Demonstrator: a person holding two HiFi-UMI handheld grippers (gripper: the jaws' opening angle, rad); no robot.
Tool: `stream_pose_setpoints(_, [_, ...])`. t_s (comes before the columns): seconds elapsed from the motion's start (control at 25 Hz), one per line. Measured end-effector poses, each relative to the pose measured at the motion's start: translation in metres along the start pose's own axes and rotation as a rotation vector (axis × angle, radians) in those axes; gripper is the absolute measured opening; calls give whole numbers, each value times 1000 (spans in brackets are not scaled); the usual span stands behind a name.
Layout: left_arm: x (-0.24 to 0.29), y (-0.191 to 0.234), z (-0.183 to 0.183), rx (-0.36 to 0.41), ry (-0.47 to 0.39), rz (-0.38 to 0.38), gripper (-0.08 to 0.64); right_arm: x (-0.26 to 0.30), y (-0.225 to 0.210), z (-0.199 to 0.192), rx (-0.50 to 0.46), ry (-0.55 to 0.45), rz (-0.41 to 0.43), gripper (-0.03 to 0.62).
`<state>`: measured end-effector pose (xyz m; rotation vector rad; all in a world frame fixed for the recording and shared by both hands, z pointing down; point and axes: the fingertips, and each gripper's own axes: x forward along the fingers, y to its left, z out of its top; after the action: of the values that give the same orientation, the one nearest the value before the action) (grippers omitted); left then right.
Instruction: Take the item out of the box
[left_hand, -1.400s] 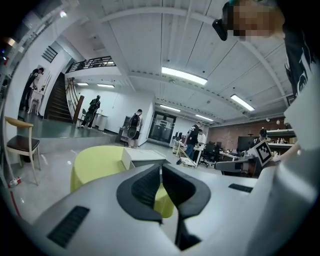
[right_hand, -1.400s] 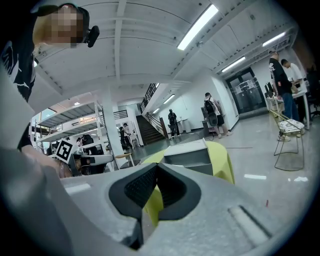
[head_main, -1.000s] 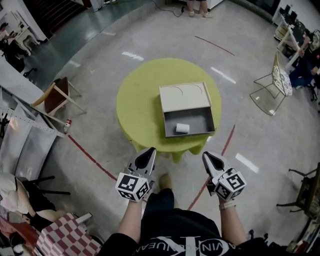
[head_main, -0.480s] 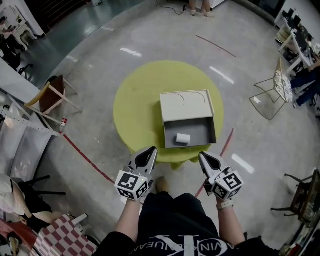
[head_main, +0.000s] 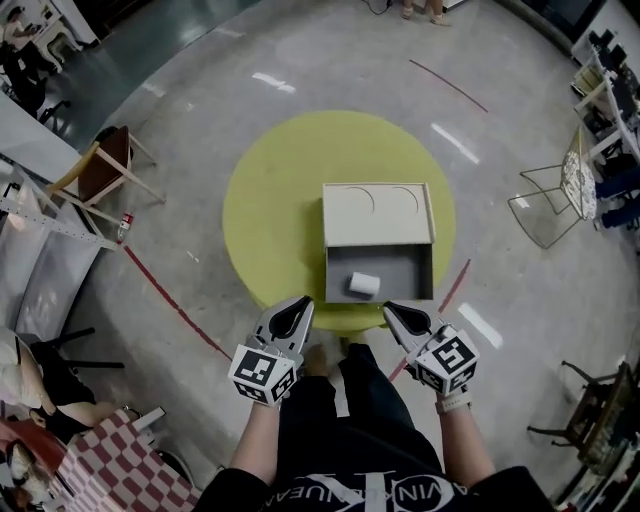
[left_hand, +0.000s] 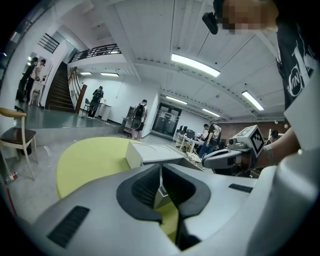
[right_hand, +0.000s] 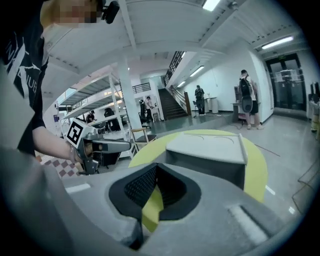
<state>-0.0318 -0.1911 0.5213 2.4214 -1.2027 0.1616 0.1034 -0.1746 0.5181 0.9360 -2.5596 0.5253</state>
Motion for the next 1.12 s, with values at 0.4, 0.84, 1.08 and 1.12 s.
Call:
stream_pose_setpoints(0.4, [18,4,-6,1,15,43,21,41,-22,-2,-92,236,98,5])
stream_pose_setpoints(0.84, [23,16,-10,-25,15,97,21,79,-27,-19,-183,459,246,33])
stream_pose_setpoints(1.08, [23,18,-8,-28,8,109,20,86,-28,-26,-195,518,291,79])
stream_pose_setpoints(1.12, [23,19,-7,-30,6,113,21,87,-29,-28,-194,530,296,87])
